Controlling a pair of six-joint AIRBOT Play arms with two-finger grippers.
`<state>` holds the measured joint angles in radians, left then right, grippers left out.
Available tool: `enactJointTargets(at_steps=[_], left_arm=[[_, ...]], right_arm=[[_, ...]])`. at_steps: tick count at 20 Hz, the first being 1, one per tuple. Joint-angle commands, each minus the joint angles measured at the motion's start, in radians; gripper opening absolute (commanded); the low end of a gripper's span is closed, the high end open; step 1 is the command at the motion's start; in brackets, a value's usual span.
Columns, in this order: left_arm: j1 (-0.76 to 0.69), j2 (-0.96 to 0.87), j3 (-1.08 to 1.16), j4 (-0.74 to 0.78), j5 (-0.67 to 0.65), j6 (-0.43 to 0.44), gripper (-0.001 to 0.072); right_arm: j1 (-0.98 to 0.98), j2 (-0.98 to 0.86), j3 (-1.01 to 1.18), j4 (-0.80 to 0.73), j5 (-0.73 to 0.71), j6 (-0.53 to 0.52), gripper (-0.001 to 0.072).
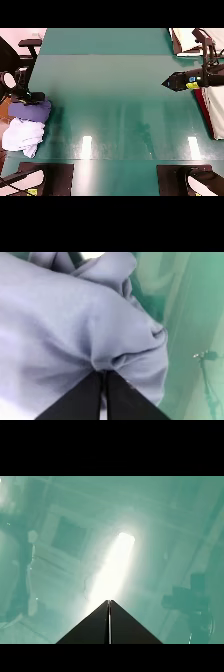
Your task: Fold the shirts.
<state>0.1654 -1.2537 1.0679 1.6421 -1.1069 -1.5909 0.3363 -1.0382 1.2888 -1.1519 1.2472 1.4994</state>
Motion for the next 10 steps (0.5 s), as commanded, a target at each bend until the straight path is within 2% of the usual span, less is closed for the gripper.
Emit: enactJointTargets(at_steps=[1, 4, 6, 10], left_arm=[[0.004, 0.044, 0.044, 0.0, -0.001, -0.006, 0.0024], [0.003, 0.171, 0.187, -0.026, -0.016, -0.006, 0.0023], [-0.01, 0.273, 0.314, -0.097, -0.028, -0.005, 0.0022], [-0.198, 0.404, 0.541, -0.128, -0.039, 0.009, 0.002]], right_arm=[[0.001, 0.0, 0.007, 0.0, -0.021, 0.0, 0.0017], [-0.002, -0.001, 0.099, -0.003, -0.018, 0.0, 0.0017], [-0.002, -0.001, 0.195, -0.008, -0.028, -0.001, 0.0017], [-0.002, -0.001, 0.371, -0.109, -0.052, 0.0, 0.0017]])
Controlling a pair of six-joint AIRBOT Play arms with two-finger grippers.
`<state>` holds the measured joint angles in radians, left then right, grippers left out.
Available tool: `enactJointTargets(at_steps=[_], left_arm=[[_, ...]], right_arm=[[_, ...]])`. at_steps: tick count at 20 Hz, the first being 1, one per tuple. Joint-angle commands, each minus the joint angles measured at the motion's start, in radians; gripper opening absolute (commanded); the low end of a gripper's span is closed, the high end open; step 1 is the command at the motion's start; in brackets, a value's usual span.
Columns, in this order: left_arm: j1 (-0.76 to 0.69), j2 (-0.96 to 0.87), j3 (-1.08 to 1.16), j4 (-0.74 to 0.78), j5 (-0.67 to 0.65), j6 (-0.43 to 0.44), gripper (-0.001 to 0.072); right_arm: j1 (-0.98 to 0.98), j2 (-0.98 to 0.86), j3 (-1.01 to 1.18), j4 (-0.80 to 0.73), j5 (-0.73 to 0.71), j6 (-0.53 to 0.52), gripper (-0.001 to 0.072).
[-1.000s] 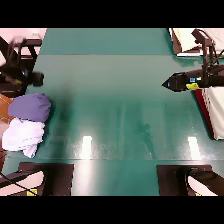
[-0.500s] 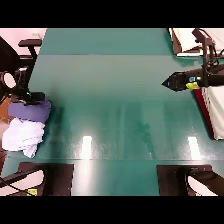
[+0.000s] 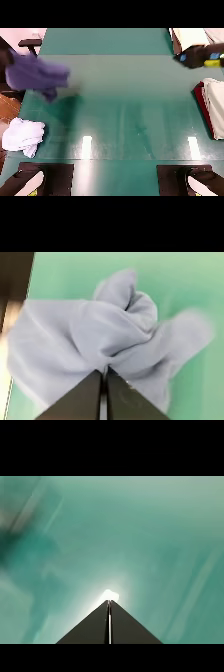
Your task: Fold the shirts.
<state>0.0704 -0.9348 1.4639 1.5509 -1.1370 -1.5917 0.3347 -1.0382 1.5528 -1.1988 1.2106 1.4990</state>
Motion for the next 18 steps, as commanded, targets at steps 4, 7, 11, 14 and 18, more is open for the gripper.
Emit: enactJointTargets(at_steps=[4, 7, 11, 14, 18], left_arm=[[-0.372, 0.073, 0.266, -0.032, -0.018, -0.017, 0.002], [-0.554, -0.014, 0.265, -0.029, -0.036, -0.054, 0.002], [-0.809, -0.262, 0.265, -0.034, -0.083, -0.055, 0.0023], [-0.933, -0.463, 0.265, -0.12, 0.032, 0.008, 0.0215], [-0.863, -0.529, 0.271, -0.19, 0.154, 0.011, 0.0466]], right_arm=[[-0.001, -0.001, 0.218, -0.146, -0.002, 0.0, 0.0016], [-0.001, 0.0, 0.251, -0.168, -0.001, 0.0, 0.0016], [-0.001, -0.001, 0.255, -0.166, 0.025, 0.0, 0.0017], [-0.001, 0.0, 0.255, -0.166, 0.051, 0.0, 0.0016], [-0.001, 0.0, 0.255, -0.166, 0.092, 0.0, 0.0016]])
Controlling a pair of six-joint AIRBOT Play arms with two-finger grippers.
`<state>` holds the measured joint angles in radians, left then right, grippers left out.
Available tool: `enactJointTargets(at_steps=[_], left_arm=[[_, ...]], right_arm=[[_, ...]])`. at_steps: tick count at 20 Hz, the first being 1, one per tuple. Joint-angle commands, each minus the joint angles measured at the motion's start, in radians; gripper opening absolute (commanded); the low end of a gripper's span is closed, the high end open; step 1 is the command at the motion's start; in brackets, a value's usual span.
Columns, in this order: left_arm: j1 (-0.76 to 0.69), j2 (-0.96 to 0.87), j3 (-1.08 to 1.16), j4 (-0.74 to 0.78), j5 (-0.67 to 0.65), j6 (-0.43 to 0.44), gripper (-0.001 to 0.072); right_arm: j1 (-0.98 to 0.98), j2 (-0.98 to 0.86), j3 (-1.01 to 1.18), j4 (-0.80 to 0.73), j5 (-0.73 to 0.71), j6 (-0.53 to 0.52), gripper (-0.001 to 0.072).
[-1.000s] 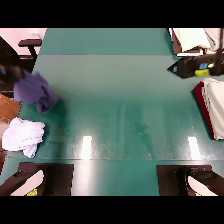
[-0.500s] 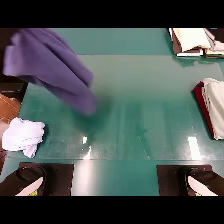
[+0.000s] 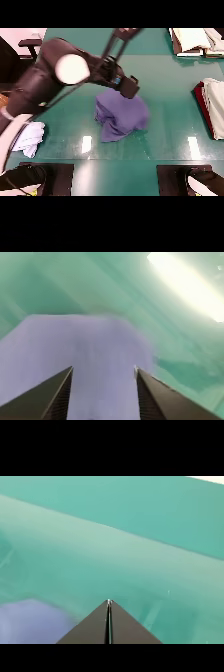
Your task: Fold the shirts.
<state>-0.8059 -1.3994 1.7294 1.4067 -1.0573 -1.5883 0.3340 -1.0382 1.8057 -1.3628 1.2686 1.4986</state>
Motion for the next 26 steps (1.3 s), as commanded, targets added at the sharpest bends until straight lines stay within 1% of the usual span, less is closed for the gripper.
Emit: enactJointTargets(at_steps=[1, 4, 6, 8, 11, 14, 16, 18, 22, 26], left_arm=[[0.068, -0.06, 0.019, -0.047, 0.032, 0.006, 0.0466], [0.285, -0.036, 0.023, -0.047, -0.124, -0.013, 0.0466], [0.415, -0.036, -0.015, -0.071, -0.181, -0.02, 0.0466], [0.509, -0.036, -0.11, -0.138, -0.186, -0.019, 0.0466], [0.588, -0.036, -0.336, -0.278, -0.128, -0.001, 0.0466], [0.592, -0.037, -0.558, -0.414, -0.017, 0.028, 0.0466], [0.587, -0.044, -0.661, -0.535, 0.06, 0.108, 0.0466], [0.553, -0.045, -0.724, -0.584, 0.129, 0.157, 0.0466], [0.453, -0.058, -0.737, -0.576, 0.263, 0.146, 0.0467], [0.44, -0.101, -0.737, -0.578, 0.264, 0.084, 0.0464]], right_arm=[[0.0, -0.001, 0.002, -0.003, 0.045, 0.0, 0.0017], [0.0, 0.0, 0.002, -0.003, 0.048, 0.0, 0.0017], [0.0, -0.001, 0.002, -0.002, 0.047, 0.0, 0.0017], [0.0, -0.001, 0.002, -0.002, 0.043, 0.0, 0.0016], [0.0, -0.001, 0.002, -0.002, 0.043, 0.0, 0.0016], [0.0, -0.001, 0.002, -0.002, 0.04, 0.0, 0.0017], [0.0, -0.001, 0.002, -0.002, 0.041, 0.0, 0.0016], [0.0, -0.001, 0.002, -0.001, 0.042, 0.0, 0.0016], [0.0, -0.003, 0.002, 0.0, 0.047, 0.0, 0.0017], [0.0, -0.002, 0.002, 0.0, 0.053, 0.0, 0.0016]])
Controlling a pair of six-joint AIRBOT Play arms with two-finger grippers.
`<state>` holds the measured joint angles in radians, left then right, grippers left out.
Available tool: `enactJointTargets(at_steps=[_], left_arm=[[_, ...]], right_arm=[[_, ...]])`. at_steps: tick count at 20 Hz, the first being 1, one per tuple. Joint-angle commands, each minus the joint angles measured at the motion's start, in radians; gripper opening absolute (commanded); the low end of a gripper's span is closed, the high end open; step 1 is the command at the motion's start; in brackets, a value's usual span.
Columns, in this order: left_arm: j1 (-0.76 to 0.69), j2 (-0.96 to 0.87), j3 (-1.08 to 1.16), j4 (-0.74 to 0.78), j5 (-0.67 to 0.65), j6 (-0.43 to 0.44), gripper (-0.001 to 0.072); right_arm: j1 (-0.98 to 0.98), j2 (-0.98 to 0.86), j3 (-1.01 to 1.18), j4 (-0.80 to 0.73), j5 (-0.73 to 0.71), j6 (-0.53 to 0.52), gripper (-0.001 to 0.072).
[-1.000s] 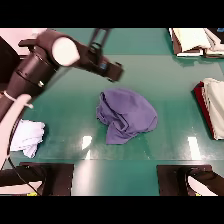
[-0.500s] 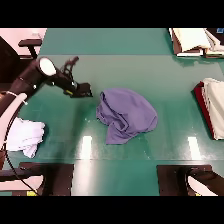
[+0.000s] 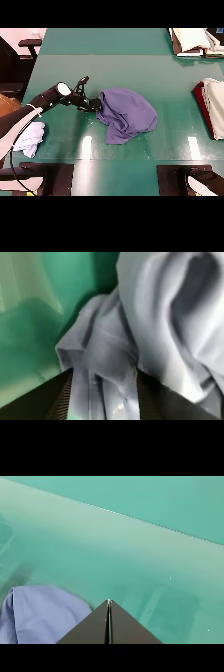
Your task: Fold the shirts.
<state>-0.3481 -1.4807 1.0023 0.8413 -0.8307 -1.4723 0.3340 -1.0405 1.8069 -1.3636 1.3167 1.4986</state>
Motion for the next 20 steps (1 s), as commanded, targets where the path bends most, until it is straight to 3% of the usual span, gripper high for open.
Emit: enactJointTargets(at_steps=[1, 2, 3, 8, 12, 13, 14, 15, 20], left_arm=[[-0.018, -0.018, 0.0, -0.013, 0.034, -0.032, 0.0376], [-0.016, -0.018, 0.018, -0.011, 0.026, -0.03, 0.0159], [-0.014, -0.018, 0.044, -0.008, 0.017, -0.024, 0.0025], [0.078, 0.003, 0.26, 0.072, -0.118, -0.02, 0.0024], [0.153, 0.082, 0.344, 0.175, -0.133, -0.02, 0.0024], [0.154, 0.096, 0.344, 0.211, -0.134, -0.02, 0.0024], [0.154, 0.1, 0.344, 0.237, -0.143, -0.02, 0.0024], [0.154, 0.099, 0.343, 0.245, -0.156, -0.02, 0.0024], [0.154, 0.098, 0.343, 0.294, -0.175, -0.02, 0.0024]], right_arm=[[0.0, 0.0, 0.001, 0.001, 0.005, 0.0, 0.0016], [0.0, 0.0, 0.001, 0.001, 0.009, 0.0, 0.0017], [0.0, 0.0, 0.001, -0.001, 0.023, 0.0, 0.0017], [-0.076, 0.016, -0.138, 0.003, 0.22, 0.001, 0.0017], [-0.214, 0.084, -0.541, 0.031, 0.175, 0.011, 0.002], [-0.25, 0.096, -0.666, 0.087, 0.141, 0.011, 0.0136], [-0.277, 0.097, -0.786, 0.171, 0.096, 0.009, 0.0451], [-0.29, 0.085, -0.888, 0.254, 0.056, -0.016, 0.0554], [-0.19, -0.085, -1.17, 0.591, -0.204, -0.154, 0.0553]])
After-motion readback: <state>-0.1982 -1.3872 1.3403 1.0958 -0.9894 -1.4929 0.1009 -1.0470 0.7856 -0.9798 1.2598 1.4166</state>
